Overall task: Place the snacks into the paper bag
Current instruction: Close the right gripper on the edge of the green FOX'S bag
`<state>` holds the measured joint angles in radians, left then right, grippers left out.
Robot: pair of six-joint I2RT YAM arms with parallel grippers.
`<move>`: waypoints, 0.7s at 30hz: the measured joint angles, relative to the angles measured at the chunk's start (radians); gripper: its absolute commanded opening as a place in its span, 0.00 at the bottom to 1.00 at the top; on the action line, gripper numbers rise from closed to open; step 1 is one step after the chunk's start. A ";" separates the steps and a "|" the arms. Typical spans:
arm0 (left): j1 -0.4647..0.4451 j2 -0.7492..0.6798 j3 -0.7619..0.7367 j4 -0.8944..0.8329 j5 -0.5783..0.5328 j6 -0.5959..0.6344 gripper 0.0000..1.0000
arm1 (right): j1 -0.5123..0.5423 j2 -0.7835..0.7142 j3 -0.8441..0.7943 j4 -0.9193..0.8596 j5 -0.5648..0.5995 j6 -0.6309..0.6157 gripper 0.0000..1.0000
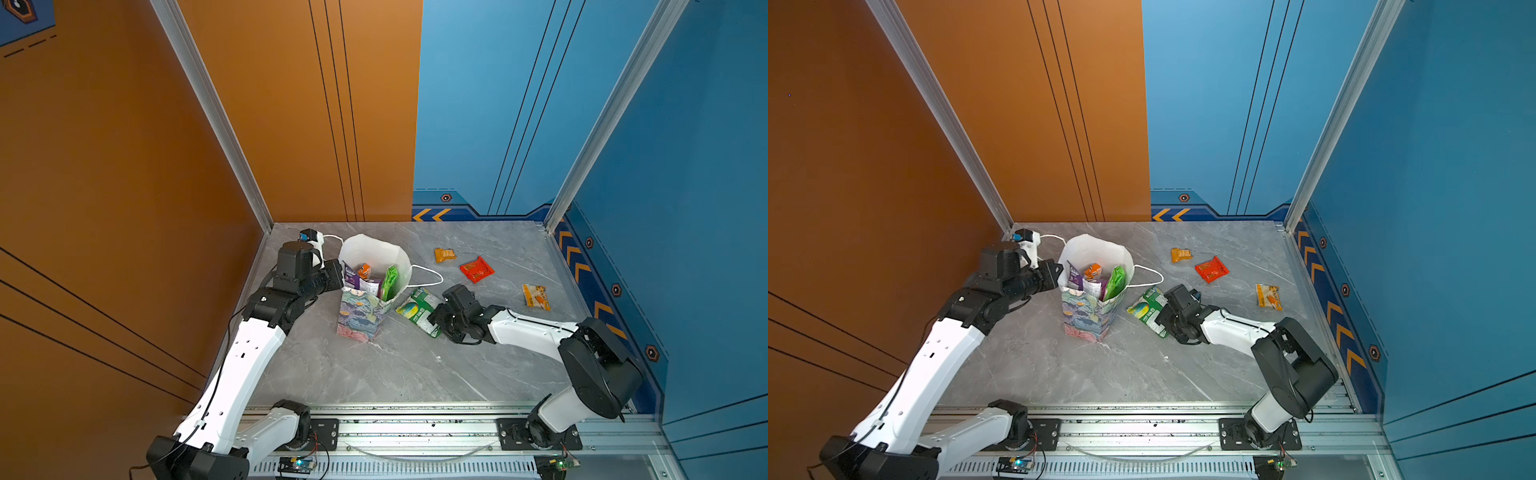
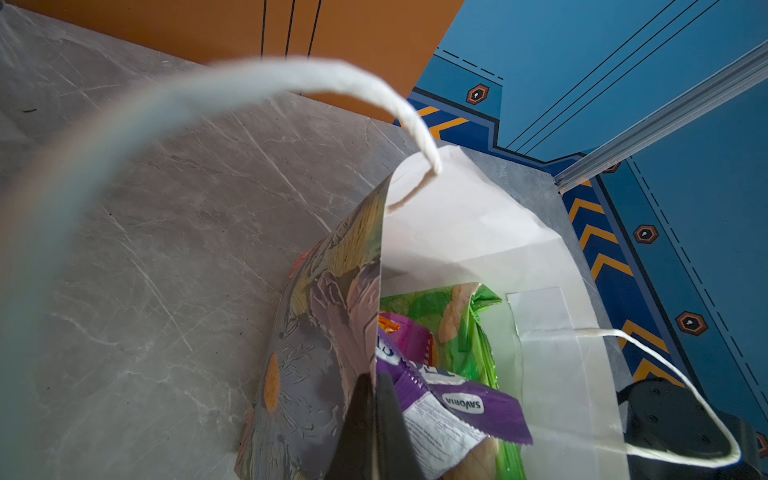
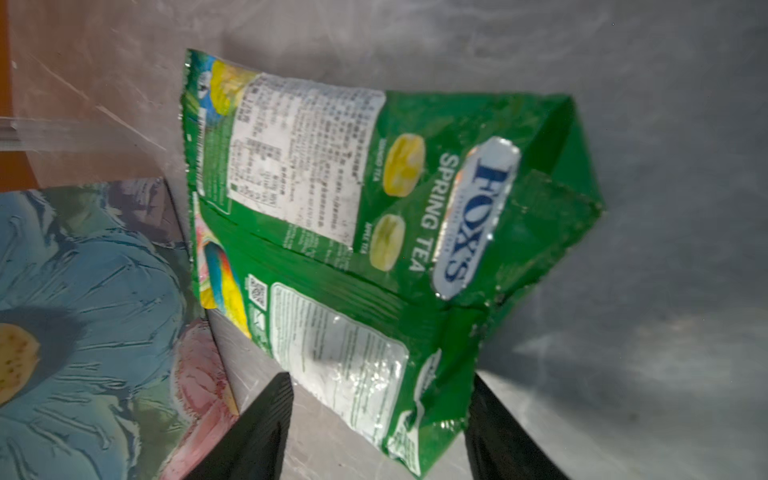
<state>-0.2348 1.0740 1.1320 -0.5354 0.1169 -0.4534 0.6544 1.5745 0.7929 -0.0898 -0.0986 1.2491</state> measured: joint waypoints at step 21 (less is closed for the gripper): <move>0.000 0.000 0.000 0.000 0.000 -0.007 0.00 | -0.027 0.082 -0.091 0.290 0.044 0.183 0.00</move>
<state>-0.2348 1.0740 1.1320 -0.5354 0.1169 -0.4606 0.6273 1.6569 0.7017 0.1997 -0.0547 1.4319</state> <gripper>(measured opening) 0.046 0.045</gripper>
